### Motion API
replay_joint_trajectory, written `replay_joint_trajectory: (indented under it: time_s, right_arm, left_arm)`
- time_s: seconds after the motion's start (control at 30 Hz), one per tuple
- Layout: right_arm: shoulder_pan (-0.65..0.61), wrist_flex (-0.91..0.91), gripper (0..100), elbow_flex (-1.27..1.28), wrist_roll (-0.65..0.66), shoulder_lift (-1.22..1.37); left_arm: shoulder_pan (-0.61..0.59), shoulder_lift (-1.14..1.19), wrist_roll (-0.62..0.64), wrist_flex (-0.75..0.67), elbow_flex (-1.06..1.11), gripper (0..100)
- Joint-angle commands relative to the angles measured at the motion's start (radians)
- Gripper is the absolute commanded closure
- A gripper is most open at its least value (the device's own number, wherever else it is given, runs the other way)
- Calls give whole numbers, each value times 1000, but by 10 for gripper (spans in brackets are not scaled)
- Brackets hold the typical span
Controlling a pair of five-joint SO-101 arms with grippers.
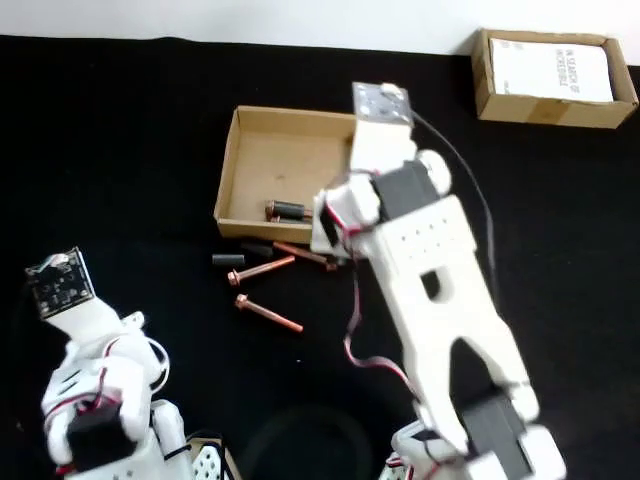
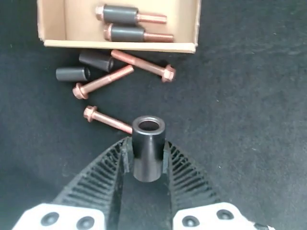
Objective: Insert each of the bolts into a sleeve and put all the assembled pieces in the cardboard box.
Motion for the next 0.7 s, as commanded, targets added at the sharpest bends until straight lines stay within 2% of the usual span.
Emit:
replay_joint_trajectory:
  time_s: [0.0, 0.13, 0.23, 0.3, 0.5, 0.67]
  right_arm:
    - [67, -93, 991, 194, -5, -199]
    - [160, -232, 991, 479, -2, -372]
    - [211, -323, 991, 659, 29, -490]
    - [254, -387, 991, 751, 49, -567]
    - [377, -545, 991, 931, 135, -734]
    - [446, -585, 991, 997, 167, -780]
  left_arm:
    - [39, 153, -20, 71, -216, 990]
    - [90, 499, 43, 209, -526, 990]
    - [173, 780, 184, 348, -791, 990]
    - [228, 938, 295, 377, -891, 990]
    - [389, 1218, 502, 377, -940, 990]
    - [440, 1425, 509, 377, -963, 989]
